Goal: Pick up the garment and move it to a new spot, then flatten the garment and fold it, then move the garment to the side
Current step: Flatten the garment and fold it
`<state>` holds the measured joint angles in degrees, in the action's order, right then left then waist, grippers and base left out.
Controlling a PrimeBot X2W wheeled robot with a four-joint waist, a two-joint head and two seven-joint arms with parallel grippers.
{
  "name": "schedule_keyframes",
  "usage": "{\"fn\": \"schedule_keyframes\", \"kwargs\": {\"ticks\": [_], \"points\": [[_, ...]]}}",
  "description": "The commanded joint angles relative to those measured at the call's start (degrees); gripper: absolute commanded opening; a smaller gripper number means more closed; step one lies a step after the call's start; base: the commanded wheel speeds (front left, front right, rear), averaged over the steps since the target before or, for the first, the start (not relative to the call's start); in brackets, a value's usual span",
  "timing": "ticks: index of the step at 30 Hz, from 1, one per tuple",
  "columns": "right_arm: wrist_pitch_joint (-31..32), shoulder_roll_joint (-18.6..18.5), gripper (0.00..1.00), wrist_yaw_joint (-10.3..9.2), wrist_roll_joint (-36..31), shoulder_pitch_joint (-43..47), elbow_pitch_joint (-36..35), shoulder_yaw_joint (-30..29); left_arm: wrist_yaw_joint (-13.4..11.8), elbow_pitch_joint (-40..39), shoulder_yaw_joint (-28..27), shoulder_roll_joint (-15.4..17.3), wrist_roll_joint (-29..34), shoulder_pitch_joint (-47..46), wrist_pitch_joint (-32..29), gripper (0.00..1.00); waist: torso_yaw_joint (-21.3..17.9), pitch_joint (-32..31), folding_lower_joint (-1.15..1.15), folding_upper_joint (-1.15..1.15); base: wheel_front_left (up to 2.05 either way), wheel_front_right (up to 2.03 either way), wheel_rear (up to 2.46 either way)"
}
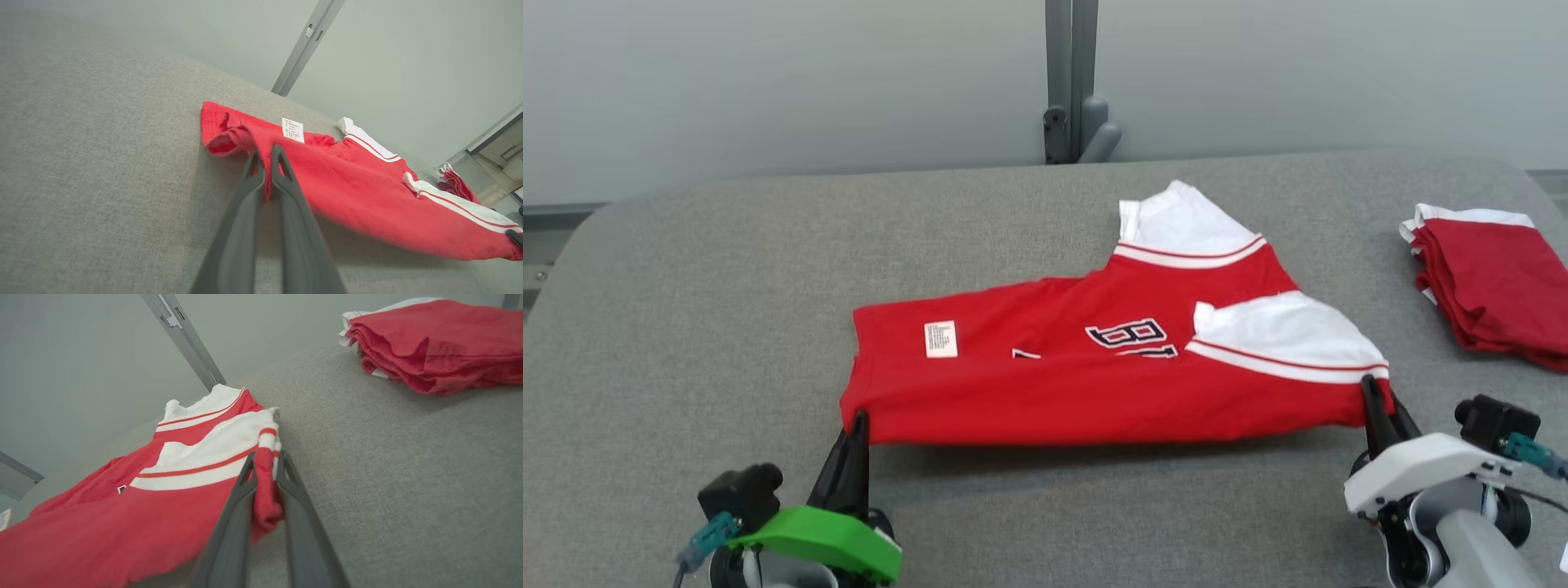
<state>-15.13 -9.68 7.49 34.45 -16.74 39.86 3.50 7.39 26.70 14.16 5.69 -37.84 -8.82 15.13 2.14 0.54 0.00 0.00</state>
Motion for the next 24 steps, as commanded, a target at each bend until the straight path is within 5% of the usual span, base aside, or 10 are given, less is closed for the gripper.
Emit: {"fn": "schedule_keyframes", "kwargs": {"ticks": [1, 20, 21, 22, 23, 24], "points": [[0.01, -0.20, 0.00, -0.02, 1.17, 2.39, 0.80, 0.56, 0.14, 1.02, -0.24, 0.65, 0.12, 2.16, -0.03, 0.00, -0.41, -4.30, 0.00, 0.00, 0.00, 0.00, 0.00], [0.01, -2.88, 0.00, -0.04, 5.06, 11.64, -0.26, 6.08, 0.12, 10.60, -0.09, 0.39, 0.94, 10.44, -0.03, 0.00, -0.25, -3.28, 0.00, 0.00, 0.00, 0.00, 0.00], [0.01, -2.86, 1.00, -0.04, 4.82, 11.38, -0.17, 6.11, 0.12, 11.00, -0.25, 0.17, 0.93, 10.22, -0.03, 0.35, -0.10, -2.94, 0.00, 0.00, 0.00, 0.00, 0.00], [0.01, -3.12, 1.00, -0.04, 4.00, 11.02, -0.17, 6.29, 0.09, 11.22, -0.48, 0.03, 1.17, 9.94, -0.03, 0.84, 0.04, -2.59, 0.00, 0.00, 0.00, 0.00, 0.00], [0.01, -3.21, 1.00, -0.03, 3.44, 10.61, -0.33, 6.14, 0.05, 11.27, -0.76, 0.00, 1.65, 9.63, -0.03, 1.00, 0.13, -2.24, 0.00, 0.00, 0.00, 0.00, 0.00], [0.01, -3.28, 1.00, -0.03, 2.68, 10.24, -0.71, 5.41, 0.05, 11.07, -1.26, 0.02, 2.44, 9.40, -0.03, 1.00, 0.21, -1.92, 0.00, 0.00, 0.00, 0.00, 0.00]]}}
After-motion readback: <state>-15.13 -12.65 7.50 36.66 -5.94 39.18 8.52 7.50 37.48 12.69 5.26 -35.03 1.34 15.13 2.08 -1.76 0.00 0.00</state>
